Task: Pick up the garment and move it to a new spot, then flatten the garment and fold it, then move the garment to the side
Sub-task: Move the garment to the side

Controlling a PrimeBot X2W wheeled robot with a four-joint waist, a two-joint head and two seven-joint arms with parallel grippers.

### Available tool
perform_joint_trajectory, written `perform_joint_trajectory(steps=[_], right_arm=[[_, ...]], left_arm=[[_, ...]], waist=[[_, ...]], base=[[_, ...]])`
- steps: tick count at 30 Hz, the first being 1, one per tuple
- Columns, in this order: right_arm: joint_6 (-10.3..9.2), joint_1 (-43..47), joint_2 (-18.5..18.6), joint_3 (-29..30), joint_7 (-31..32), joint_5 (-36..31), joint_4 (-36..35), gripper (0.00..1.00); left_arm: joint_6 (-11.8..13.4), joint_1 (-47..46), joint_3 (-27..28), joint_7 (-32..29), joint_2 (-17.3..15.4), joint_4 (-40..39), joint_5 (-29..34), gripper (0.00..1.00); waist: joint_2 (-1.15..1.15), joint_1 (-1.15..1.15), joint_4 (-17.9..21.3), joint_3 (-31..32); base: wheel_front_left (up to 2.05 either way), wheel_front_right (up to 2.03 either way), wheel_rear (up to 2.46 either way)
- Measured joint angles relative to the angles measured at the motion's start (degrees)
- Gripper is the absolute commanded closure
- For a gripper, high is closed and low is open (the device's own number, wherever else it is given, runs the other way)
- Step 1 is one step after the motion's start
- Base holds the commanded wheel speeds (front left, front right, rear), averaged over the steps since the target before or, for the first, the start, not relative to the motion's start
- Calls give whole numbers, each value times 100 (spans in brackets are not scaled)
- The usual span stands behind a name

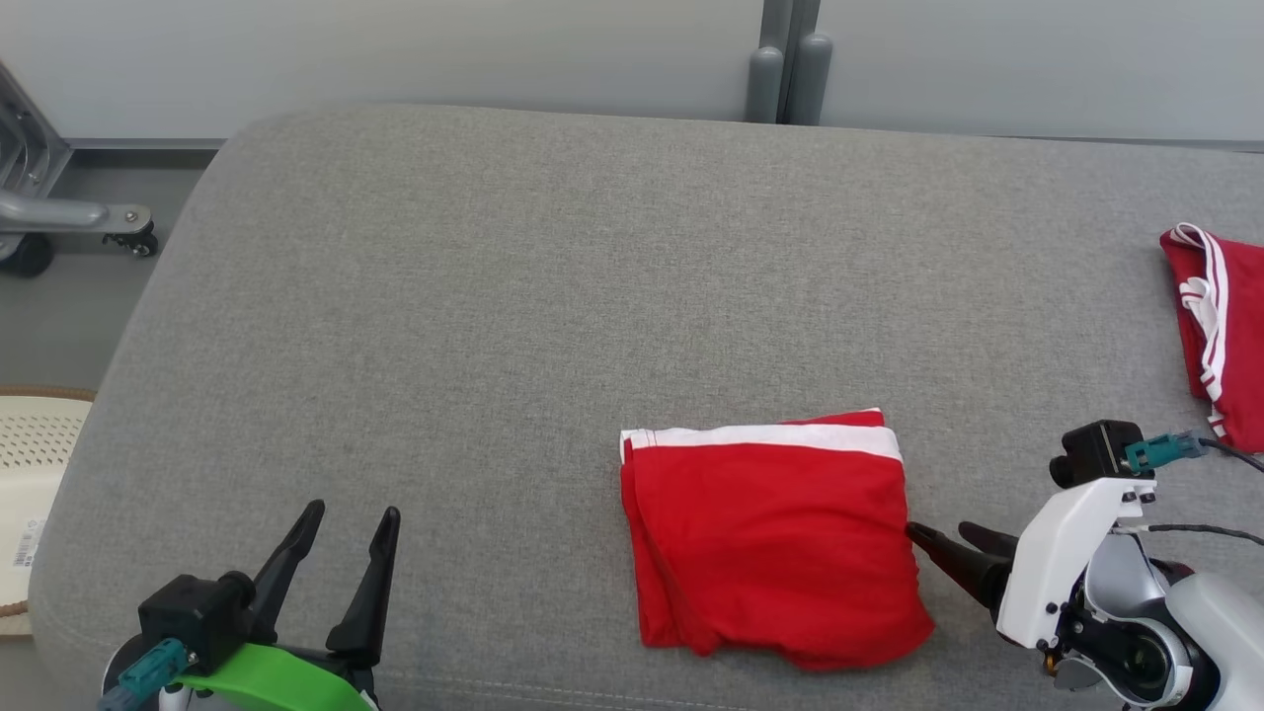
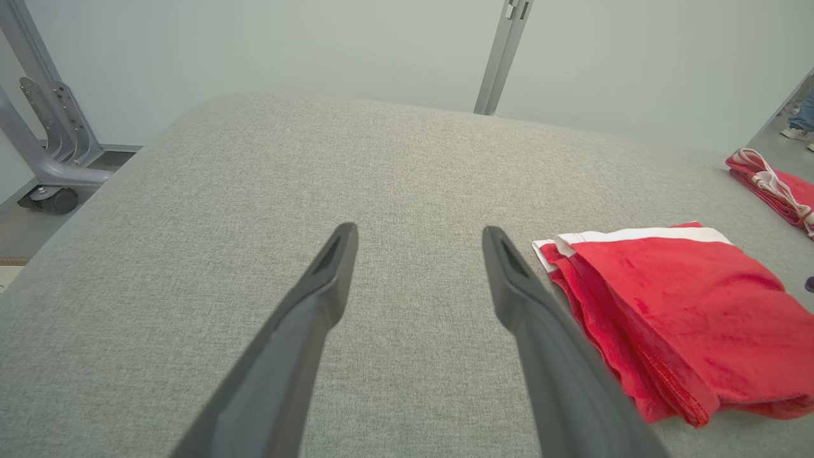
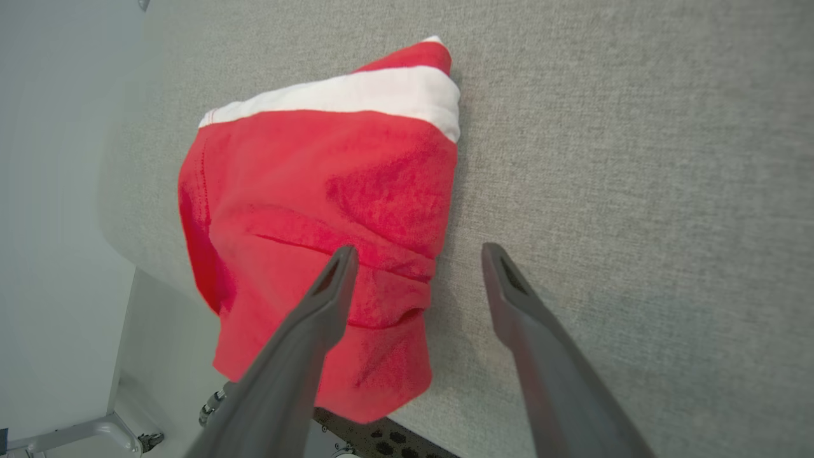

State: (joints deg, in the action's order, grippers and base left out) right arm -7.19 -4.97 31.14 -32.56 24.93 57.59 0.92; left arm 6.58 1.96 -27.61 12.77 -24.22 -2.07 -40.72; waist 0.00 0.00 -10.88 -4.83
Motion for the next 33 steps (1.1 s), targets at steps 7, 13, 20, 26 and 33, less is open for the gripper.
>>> perform_joint_trajectory(steps=[7, 13, 20, 26, 33], right_arm=[[0, 101, -400, 270, -174, 456, 481, 0], [-1, 70, -617, 250, -171, 528, 794, 52], [364, -301, -698, 25, -159, 531, 669, 100], [805, -754, -614, -349, 157, 381, 12, 100], [699, -1031, -53, -168, 550, 238, -79, 100]], left_arm=[[1, -18, -59, 38, 46, -30, 92, 0], [1, -25, -87, 29, 51, -52, 163, 0], [4, -145, -32, -10, 104, -38, 168, 0], [8, -135, 43, -3, 133, -12, 168, 0], [9, -111, 59, -3, 144, -43, 168, 0]], waist=[[0, 0, -195, -16], [0, 0, -398, -78], [0, 0, -571, -133], [0, 0, -495, -67], [0, 0, -331, -37]], base=[[0, 0, 0], [0, 0, 0], [0, 0, 0], [0, 0, 0], [0, 0, 0]])
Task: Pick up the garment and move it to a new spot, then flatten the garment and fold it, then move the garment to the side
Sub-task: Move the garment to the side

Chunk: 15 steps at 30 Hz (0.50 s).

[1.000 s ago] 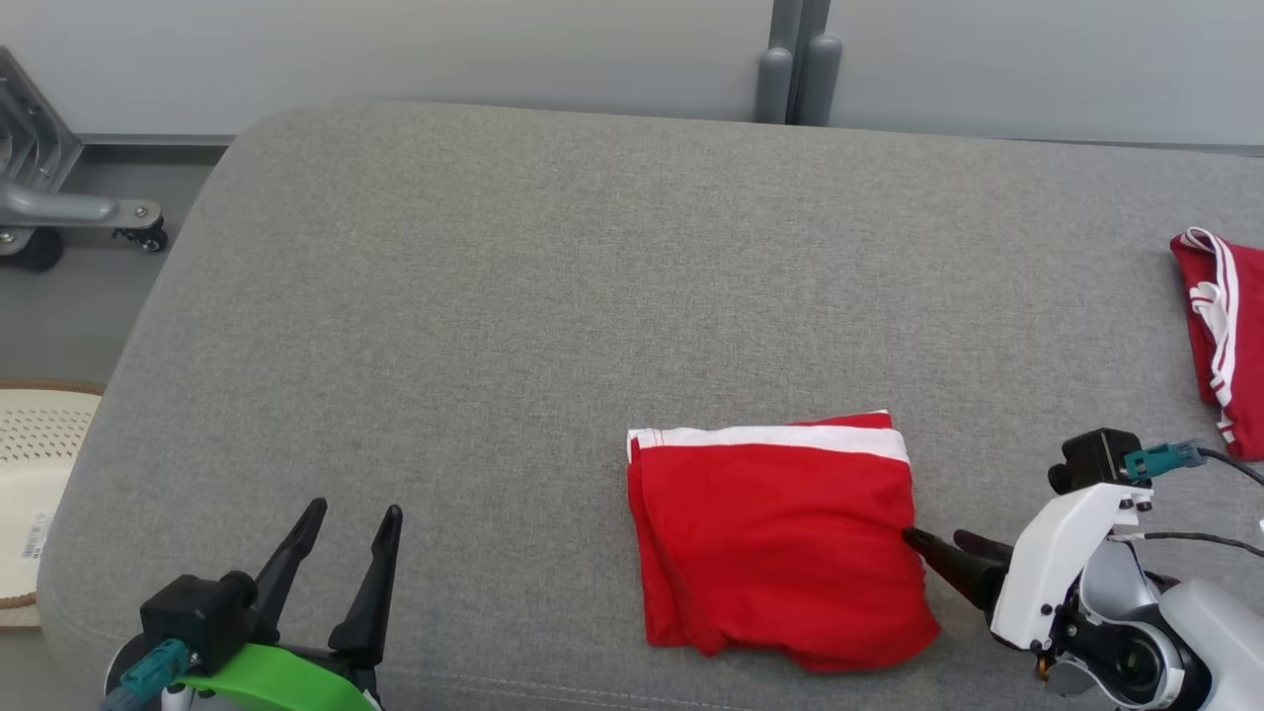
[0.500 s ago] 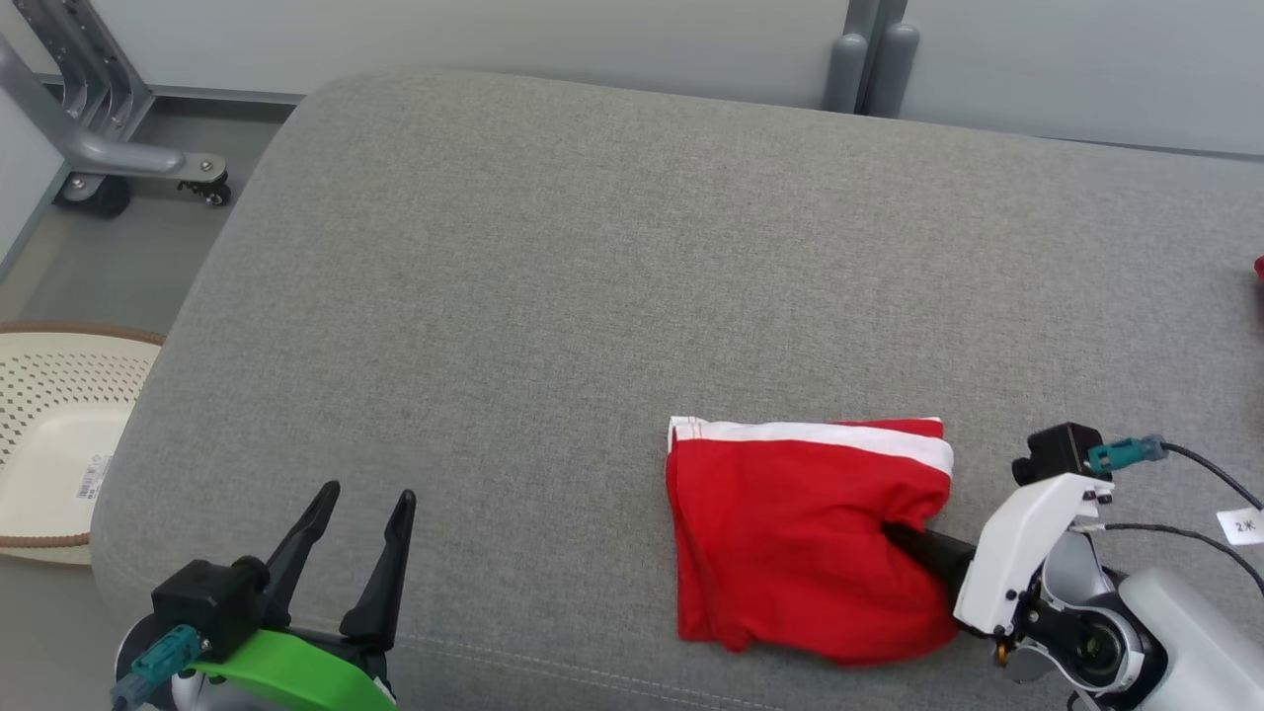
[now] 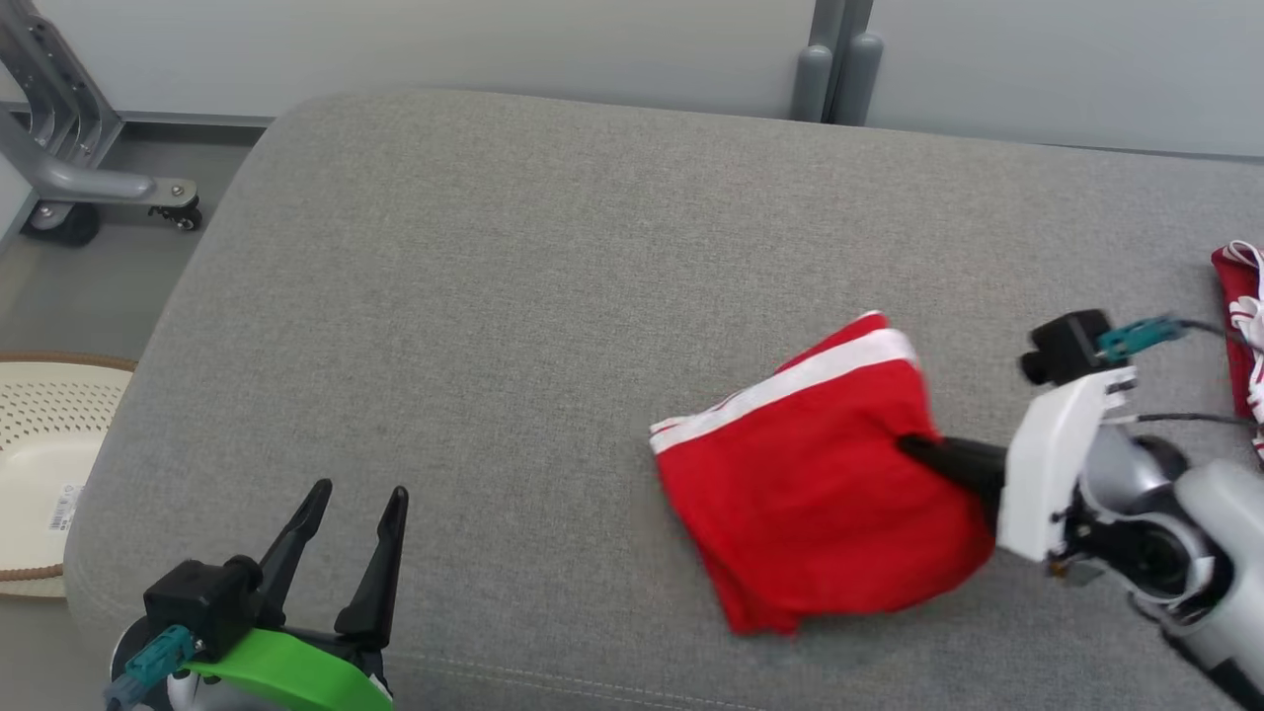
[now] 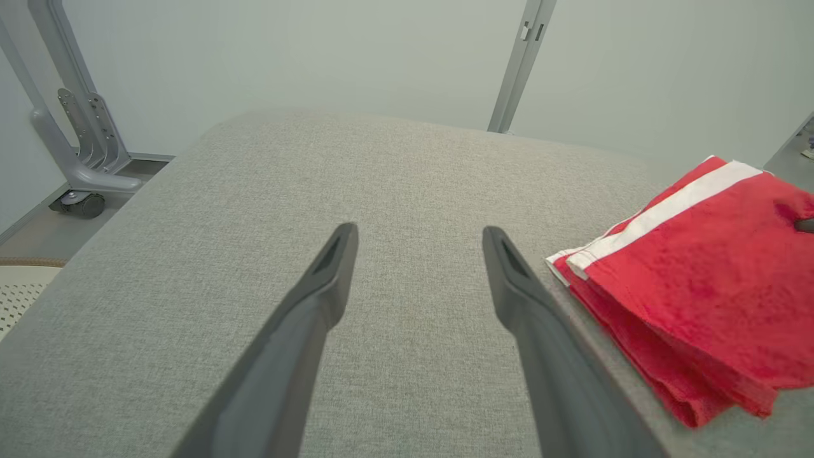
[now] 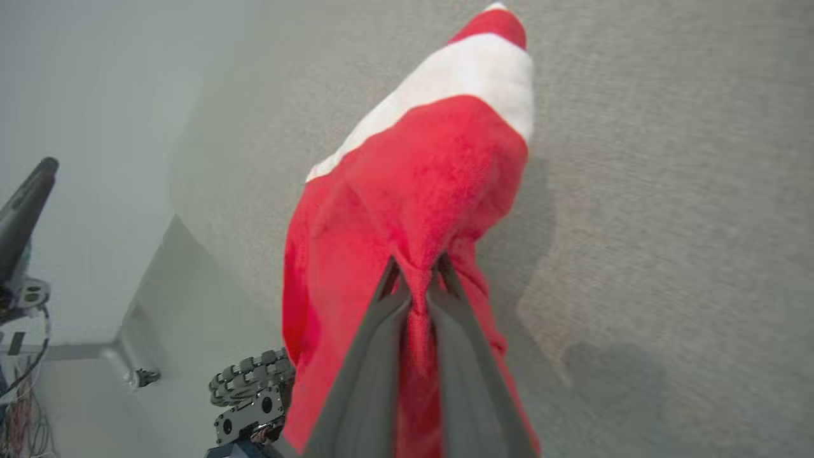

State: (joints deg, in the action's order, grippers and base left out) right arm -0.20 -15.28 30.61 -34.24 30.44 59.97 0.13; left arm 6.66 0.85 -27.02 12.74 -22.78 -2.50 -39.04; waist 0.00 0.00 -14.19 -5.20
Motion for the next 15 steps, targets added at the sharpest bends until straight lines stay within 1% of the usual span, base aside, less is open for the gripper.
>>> perform_joint_trajectory(steps=[2, 3, 6, 7, 9, 12, 15], right_arm=[[-165, -59, 409, 263, 87, -62, 231, 100], [-263, -92, 553, 397, 114, -62, 324, 100], [-477, -238, 834, 697, 200, -66, 530, 100], [-521, -306, 933, 788, 235, -89, 586, 100], [-589, -439, 1122, 989, 291, -104, 675, 100], [-617, -671, 1405, 1228, 371, -131, 778, 100], [-646, -922, 1578, 1413, 452, -167, 838, 100]], left_arm=[[0, 0, 0, 0, 0, -27, 1, 0], [0, -1, 10, 0, 0, -51, 1, 0], [0, -3, -8, -9, -10, -151, 41, 0], [0, -5, -26, -9, -10, -188, 51, 0], [0, -23, -57, -18, -12, -235, 60, 0], [0, -54, -70, -43, -13, -356, 92, 0], [0, -181, -85, -68, -11, -423, 99, 0]], waist=[[0, 0, 22, -36], [0, 0, 31, -61], [0, 0, 60, -163], [0, 0, 70, -209], [0, 0, 87, -307], [0, 0, 109, -482], [0, 0, 128, -682]], base=[[0, 0, 0], [0, 0, 0], [0, 0, 0], [0, 0, 0], [0, 0, 0], [0, 0, 0], [0, 0, 0]])
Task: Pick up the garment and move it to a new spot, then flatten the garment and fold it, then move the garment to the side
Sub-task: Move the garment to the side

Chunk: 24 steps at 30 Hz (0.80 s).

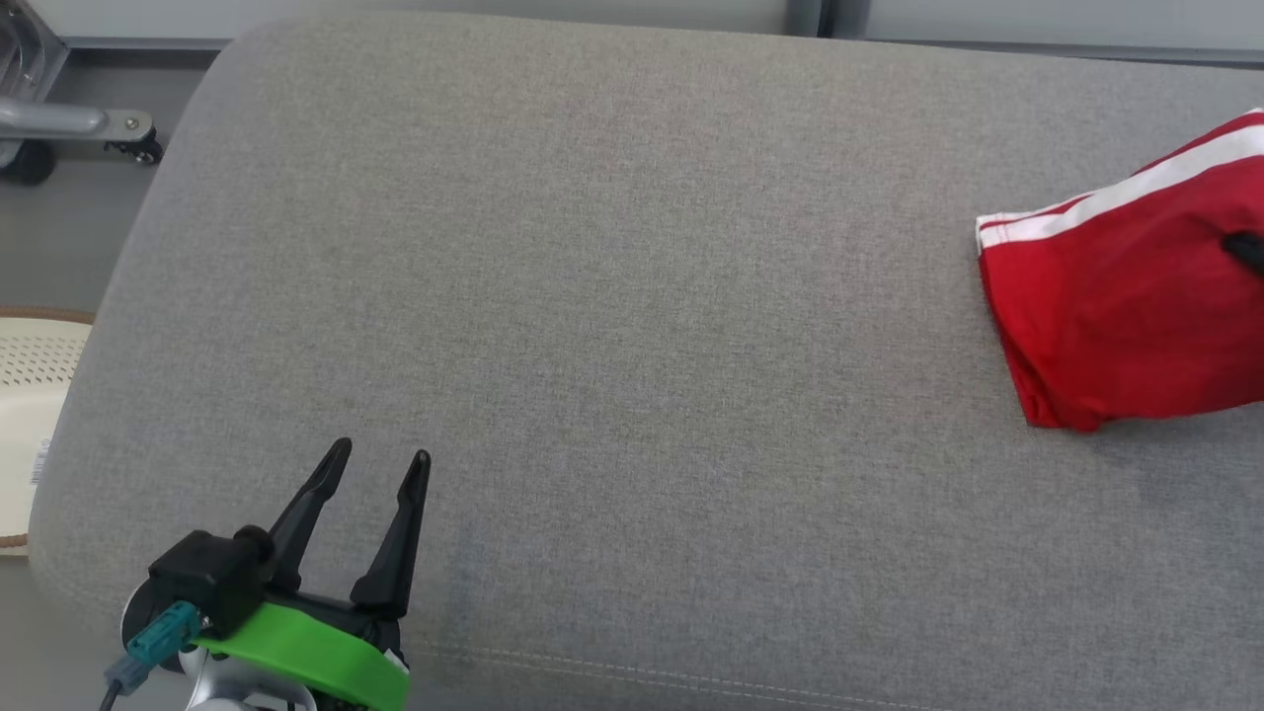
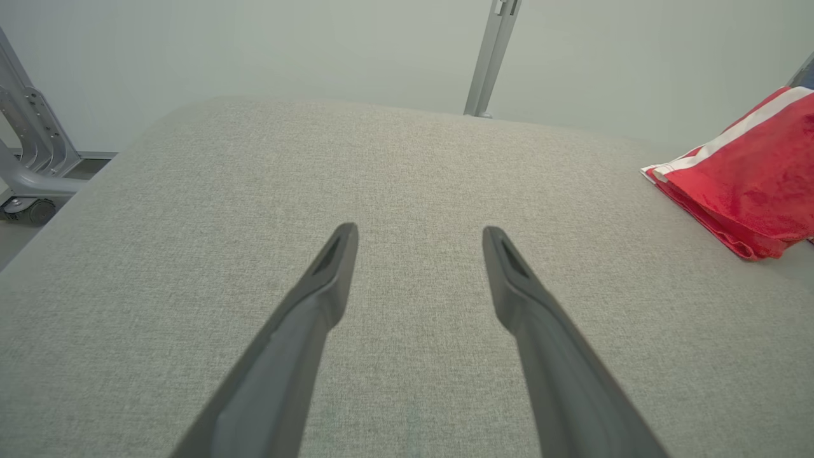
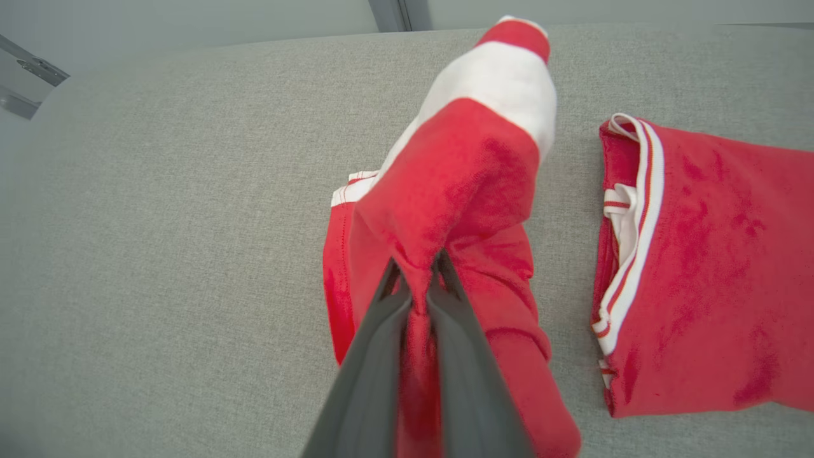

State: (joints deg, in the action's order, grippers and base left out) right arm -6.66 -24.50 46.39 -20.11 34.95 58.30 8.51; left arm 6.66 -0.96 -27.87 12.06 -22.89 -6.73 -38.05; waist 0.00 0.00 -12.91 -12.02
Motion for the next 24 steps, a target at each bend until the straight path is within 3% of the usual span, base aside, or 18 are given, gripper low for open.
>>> perform_joint_trajectory(steps=[17, 24], right_arm=[[-51, -539, 760, 731, 242, -292, 603, 100], [-51, -680, 905, 1059, 238, -305, 889, 100]], left_arm=[[-9, -727, -73, -90, 182, -305, 119, 0], [-8, -766, 12, -99, 154, -265, 162, 0]], waist=[[0, 0, 73, -1090], [0, 0, 194, -1352]], base=[[0, 0, 0], [0, 0, 0]])
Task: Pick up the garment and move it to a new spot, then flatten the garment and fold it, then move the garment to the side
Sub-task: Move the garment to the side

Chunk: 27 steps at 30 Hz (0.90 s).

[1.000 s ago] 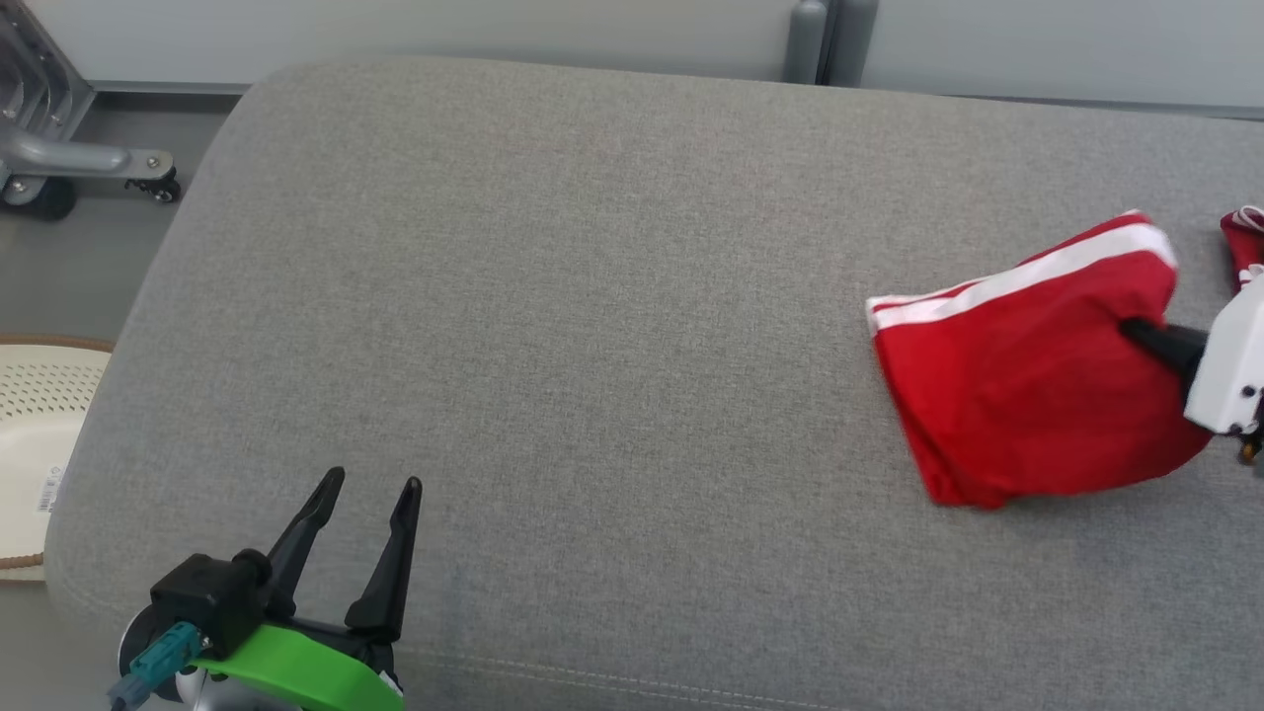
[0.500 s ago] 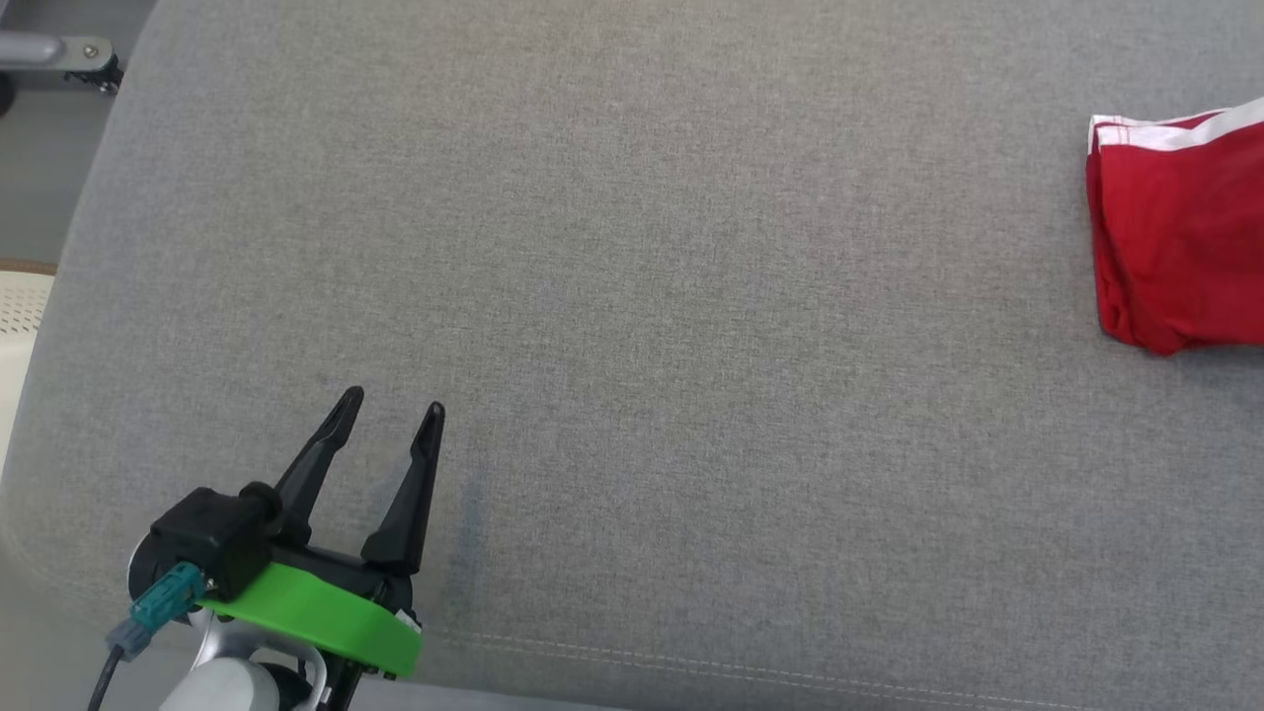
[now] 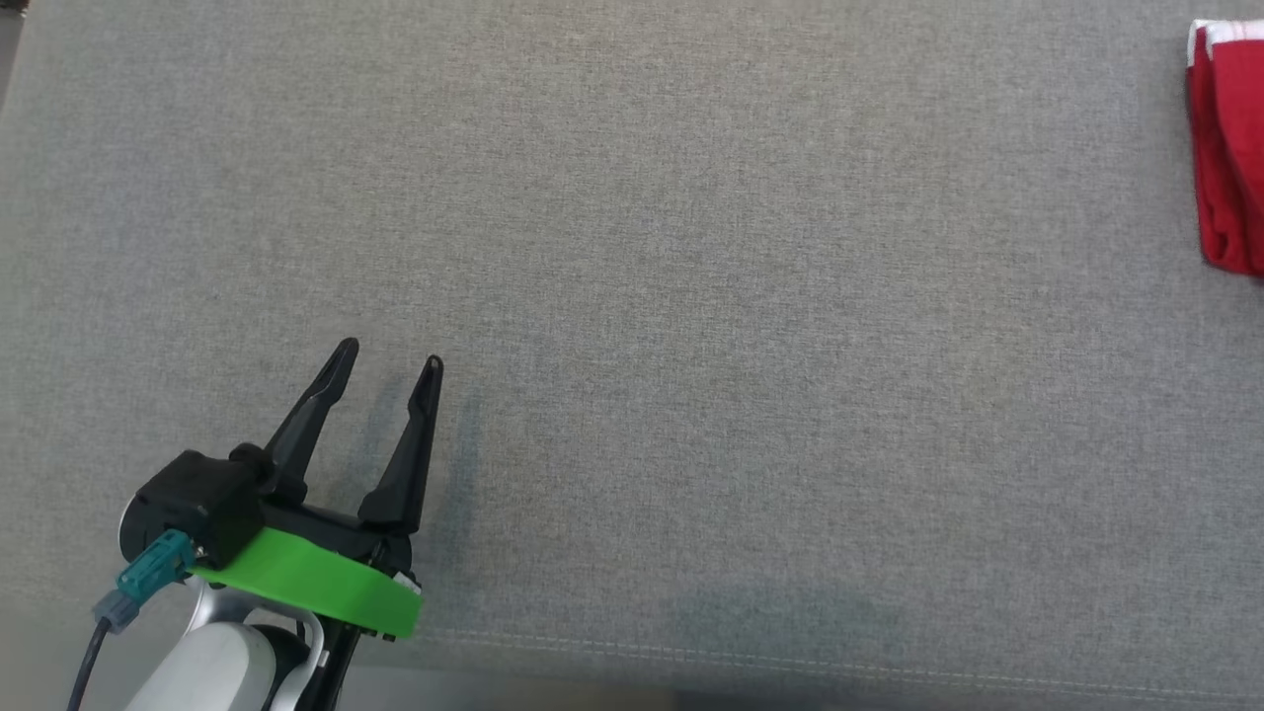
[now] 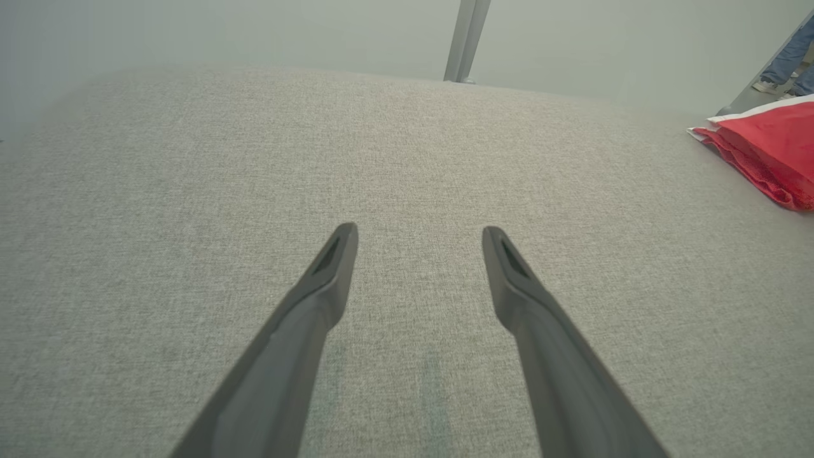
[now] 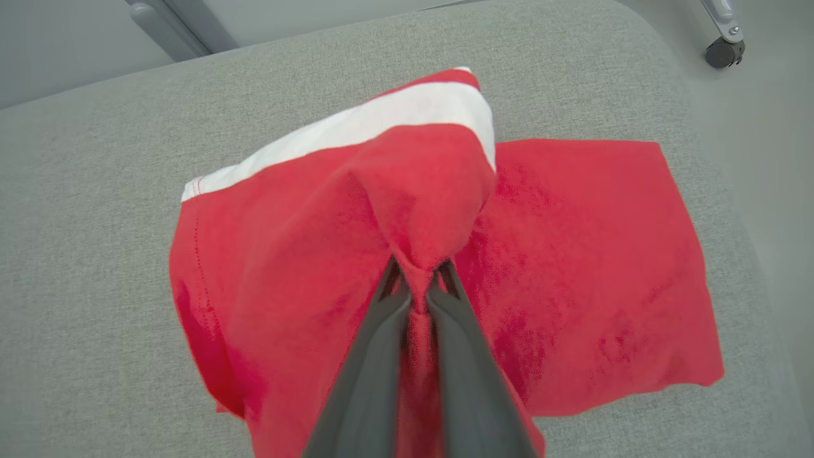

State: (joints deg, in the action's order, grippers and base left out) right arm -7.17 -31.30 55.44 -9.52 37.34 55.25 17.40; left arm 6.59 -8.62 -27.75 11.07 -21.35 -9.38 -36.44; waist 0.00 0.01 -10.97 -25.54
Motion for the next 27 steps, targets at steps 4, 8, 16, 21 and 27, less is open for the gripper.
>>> perform_joint_trajectory(steps=[4, 8, 16, 21, 27], right_arm=[[0, -5, 98, 152, -57, -82, 193, 100], [0, -5, 110, 193, -109, -212, 360, 100], [0, 14, 242, 250, -419, -569, 659, 100], [0, 18, 221, 286, -564, -786, 968, 42], [0, 249, 75, 278, -832, -1177, 1493, 0]], left_arm=[[0, -10, 40, -2, -3, 7, 0, 0], [0, -43, 46, -44, -3, 4, 9, 0], [0, -208, 49, -99, 0, -23, 58, 0], [0, -262, 32, -101, 33, -7, 60, 0], [0, -294, 22, -101, 54, 81, 91, 0]], waist=[[0, 0, 89, -107], [0, 0, 159, -215], [0, 0, 222, -429], [0, 0, 186, -537], [0, 0, 133, -505]], base=[[0, 0, 0], [0, 0, 0], [0, 0, 0], [0, 0, 0], [0, 0, 0]])
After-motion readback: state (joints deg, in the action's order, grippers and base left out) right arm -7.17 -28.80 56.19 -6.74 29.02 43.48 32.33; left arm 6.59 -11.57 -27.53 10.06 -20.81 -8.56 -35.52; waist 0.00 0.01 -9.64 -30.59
